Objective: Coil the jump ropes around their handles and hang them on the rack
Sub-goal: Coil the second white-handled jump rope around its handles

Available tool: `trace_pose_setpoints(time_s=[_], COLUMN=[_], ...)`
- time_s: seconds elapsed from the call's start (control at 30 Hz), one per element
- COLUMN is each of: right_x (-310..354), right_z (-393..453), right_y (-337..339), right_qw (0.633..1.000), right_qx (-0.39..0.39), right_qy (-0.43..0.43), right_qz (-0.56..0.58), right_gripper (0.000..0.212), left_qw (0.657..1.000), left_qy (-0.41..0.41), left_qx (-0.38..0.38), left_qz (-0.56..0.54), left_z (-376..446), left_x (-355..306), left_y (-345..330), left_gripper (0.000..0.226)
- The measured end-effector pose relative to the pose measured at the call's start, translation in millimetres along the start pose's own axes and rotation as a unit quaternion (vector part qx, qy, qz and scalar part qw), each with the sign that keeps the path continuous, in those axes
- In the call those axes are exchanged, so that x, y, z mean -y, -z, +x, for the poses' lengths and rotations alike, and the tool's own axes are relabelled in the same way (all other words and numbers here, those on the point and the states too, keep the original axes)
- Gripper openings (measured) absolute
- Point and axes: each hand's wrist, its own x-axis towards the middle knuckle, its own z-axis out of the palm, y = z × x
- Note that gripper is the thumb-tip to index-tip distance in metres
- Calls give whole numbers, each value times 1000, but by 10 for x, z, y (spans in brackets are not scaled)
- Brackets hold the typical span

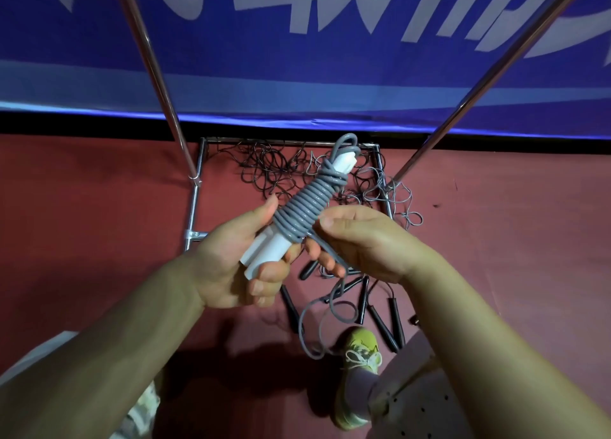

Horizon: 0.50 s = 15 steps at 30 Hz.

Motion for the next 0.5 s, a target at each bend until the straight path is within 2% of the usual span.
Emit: trace_pose_setpoints(time_s=[0.1,0.3,0.43,0.5], right_x=[28,67,33,-17], right_z=[-25,-54,-55,-9], right_y=[-56,-237,-278,-278], right_qw=[994,961,962,958], right_qx=[-36,-113,-149,-183], right_qy=[18,92,61,29], right_qz=[-101,-235,-219,-217], right_gripper=[28,37,37,49], left_qw=[997,976,925,890], left_qy=[-30,-85,-162,-187], left_qx=[-69,-172,-255,-272], left_qz=[-20,102,232,313], left_z=[-17,74,158,205], left_x=[-92,-79,-45,-9], left_y=[43,60,54,77], left_gripper=[59,56,50,46])
